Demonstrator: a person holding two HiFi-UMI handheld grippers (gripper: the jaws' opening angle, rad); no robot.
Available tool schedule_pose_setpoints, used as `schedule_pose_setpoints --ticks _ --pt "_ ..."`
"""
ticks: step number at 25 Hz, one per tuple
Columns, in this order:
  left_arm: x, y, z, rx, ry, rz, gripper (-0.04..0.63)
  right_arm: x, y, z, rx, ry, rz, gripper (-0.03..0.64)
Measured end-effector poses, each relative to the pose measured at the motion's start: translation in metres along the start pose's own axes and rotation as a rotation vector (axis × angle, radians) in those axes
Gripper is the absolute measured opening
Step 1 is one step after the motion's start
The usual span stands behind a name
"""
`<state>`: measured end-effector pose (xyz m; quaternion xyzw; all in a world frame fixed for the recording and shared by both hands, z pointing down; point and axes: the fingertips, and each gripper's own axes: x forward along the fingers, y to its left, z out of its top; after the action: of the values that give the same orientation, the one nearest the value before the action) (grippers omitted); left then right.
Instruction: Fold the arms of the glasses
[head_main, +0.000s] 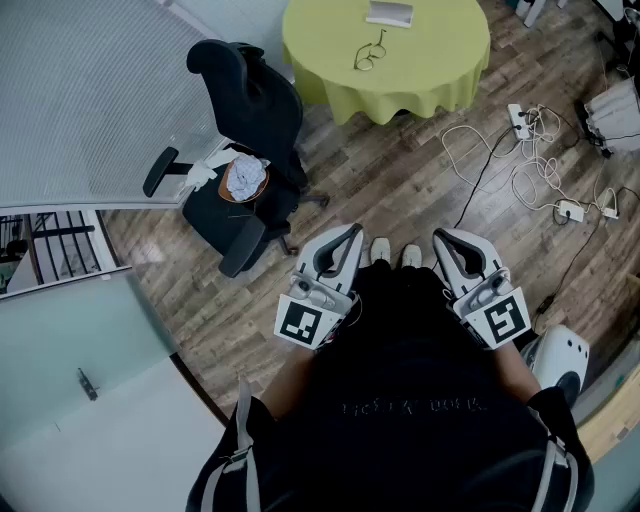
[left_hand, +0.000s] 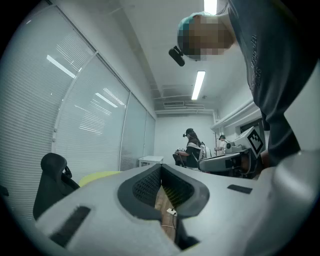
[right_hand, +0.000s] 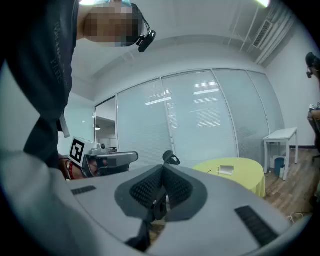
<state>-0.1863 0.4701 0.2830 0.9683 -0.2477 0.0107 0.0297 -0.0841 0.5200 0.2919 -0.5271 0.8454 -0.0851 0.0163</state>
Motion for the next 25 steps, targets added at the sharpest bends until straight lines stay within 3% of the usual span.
schedule_pose_setpoints --ticks 10,14,20,25 --pt "0.005 -0.022 -0.009 0.015 0.029 0.022 0.017 -0.02 -0.004 -0.001 0.009 -0.031 0.047 0.029" --pt "0.0 -0.023 -0.017 0.034 0.019 0.032 0.017 -0.031 -0.015 -0.014 0.025 -0.024 0.017 0.031" --pt "0.006 -0.02 -0.021 0.022 0.002 0.027 0.017 -0.033 -0.029 -0.021 0.215 -0.053 0.016 0.029" --pt "0.024 0.008 -0.025 0.0 -0.001 0.036 0.018 -0.006 -0.035 -0.02 0.159 -0.049 0.032 0.029"
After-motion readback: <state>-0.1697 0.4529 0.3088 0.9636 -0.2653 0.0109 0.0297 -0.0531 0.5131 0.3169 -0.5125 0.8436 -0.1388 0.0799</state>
